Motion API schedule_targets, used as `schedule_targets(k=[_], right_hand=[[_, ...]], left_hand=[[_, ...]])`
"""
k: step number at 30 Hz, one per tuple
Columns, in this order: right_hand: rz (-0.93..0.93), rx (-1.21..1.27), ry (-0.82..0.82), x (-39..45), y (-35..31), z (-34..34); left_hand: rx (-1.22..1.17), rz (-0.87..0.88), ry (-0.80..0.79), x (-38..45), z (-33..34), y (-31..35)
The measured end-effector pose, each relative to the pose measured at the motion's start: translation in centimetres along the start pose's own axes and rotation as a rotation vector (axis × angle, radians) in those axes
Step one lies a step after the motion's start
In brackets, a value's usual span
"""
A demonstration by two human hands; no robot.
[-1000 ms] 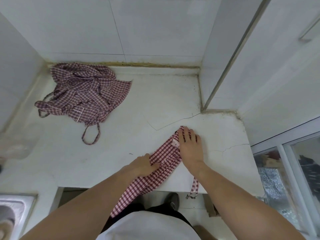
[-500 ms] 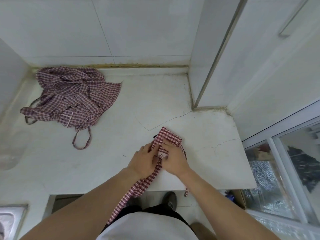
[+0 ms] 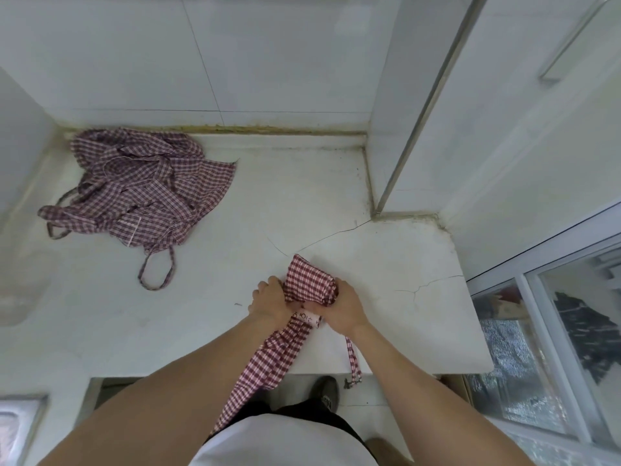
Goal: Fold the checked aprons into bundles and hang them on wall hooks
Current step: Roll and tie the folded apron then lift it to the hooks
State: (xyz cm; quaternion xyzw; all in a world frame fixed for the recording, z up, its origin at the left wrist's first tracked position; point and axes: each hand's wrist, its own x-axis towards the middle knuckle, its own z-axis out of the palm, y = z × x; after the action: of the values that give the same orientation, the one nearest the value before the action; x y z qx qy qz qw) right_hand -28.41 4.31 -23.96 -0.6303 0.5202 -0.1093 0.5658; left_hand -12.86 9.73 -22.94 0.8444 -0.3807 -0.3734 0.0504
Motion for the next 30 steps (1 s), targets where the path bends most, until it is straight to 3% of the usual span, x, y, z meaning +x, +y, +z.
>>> schedule_targets(k=[5,8,10,14,19,26,30], right_hand=[[0.061,0.323,0.026,-0.2,-0.9,0.6],[0.123,0.520,0.092,-0.1,-1.5,0.8],[0.140,0.618,0.015,-0.1,-2.1,0.9],[0.150,0.493,-0.282,-0.6,-3.8,-0.3],[0.016,0.323,-0.345,-0.2,-5.0,-2.3],[-0.277,0.170,0.067,-0.3,-7.0,-2.1],[-0.724,-0.246,0.228,-0.3,-6.1,-2.0]], left_hand=[[-0.264,0.136,-0.215,0.2,-1.3,-1.8],[-0.508,0.093,-0.243,-0.3,-1.3,-2.0],[-0.634,0.108,-0.246,-0.7,-1.2,-2.0],[-0.858,0.090,-0.232,-1.0,-1.7,-2.0],[-1.041,-0.011,-0.365,-1.7,-3.0,-1.9],[-1.005,-0.056,-0.662,-2.9,-3.1,-2.4],[-1.019,-0.024,-0.687,-3.6,-4.9,-1.3]])
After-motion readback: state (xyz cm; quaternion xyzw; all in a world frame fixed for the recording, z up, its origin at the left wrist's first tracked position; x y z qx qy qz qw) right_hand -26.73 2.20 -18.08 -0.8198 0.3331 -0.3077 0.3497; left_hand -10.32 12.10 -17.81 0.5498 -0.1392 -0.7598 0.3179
